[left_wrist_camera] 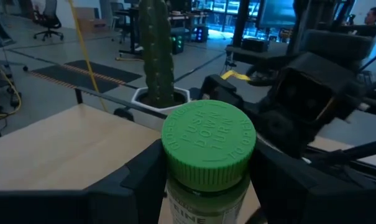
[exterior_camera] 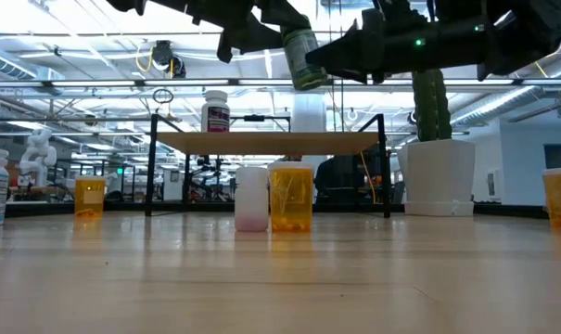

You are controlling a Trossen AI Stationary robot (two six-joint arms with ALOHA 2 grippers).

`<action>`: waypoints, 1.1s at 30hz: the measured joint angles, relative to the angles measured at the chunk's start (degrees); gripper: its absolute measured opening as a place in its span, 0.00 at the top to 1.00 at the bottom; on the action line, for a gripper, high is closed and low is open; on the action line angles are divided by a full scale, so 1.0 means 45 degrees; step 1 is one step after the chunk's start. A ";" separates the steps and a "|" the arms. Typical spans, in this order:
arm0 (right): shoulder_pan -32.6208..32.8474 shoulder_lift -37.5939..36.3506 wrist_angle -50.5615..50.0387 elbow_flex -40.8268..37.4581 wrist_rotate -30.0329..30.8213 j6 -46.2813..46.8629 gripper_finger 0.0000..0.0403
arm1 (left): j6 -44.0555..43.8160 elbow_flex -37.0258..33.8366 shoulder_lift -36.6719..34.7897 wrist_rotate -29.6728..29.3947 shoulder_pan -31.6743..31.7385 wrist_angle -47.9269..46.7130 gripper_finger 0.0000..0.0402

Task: Pick and place medicine bottles onto shelf by color
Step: Put the green pill bottle on the shelf

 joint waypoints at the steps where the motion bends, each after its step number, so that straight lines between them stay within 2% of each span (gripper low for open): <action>1: 0.0000 0.0047 -0.0063 0.0044 -0.0004 0.0004 0.22 | -0.0043 0.0000 0.0000 0.0000 0.0005 0.0013 0.49; 5: -0.0027 0.0305 -0.0476 0.0329 -0.0659 0.0291 0.22 | -0.0210 0.0000 0.0000 0.0018 -0.0001 0.0024 0.49; 11: -0.0201 0.0408 -0.1002 0.0554 -0.0639 0.0715 0.23 | -0.0245 0.0000 0.0000 0.0049 0.0000 0.0060 0.48; 15: -0.0312 0.0408 -0.1102 0.0559 -0.0735 0.1010 0.33 | -0.0244 0.0000 0.0000 0.0061 0.0000 0.0041 0.48; 19: -0.0322 0.0377 -0.1171 0.0559 -0.1232 0.1331 0.46 | -0.0419 0.0000 0.0000 0.0186 0.0000 -0.0028 0.48; 21: -0.0379 0.0161 -0.1460 0.0545 -0.1663 0.1560 0.50 | -0.0538 0.0000 0.0000 0.0508 0.0000 -0.0013 0.48; 25: -0.0873 -0.0728 -0.2835 0.0539 -0.3810 0.2072 0.49 | -0.0182 0.0000 -0.0015 0.0828 -0.0061 -0.0087 0.47; 28: -0.1545 -0.1529 -0.4099 0.0539 -0.6744 0.2549 0.45 | 0.0602 0.0013 -0.0087 0.1247 -0.0247 -0.0114 0.42; 30: -0.1977 -0.1807 -0.4526 0.0549 -0.8927 0.2849 0.44 | 0.1201 0.0015 -0.0092 0.2029 -0.0332 -0.0024 0.37; 33: -0.2408 -0.1873 -0.4443 0.0559 -1.2010 0.3191 0.44 | 0.1964 0.0015 -0.0092 0.4103 -0.0350 0.0299 0.29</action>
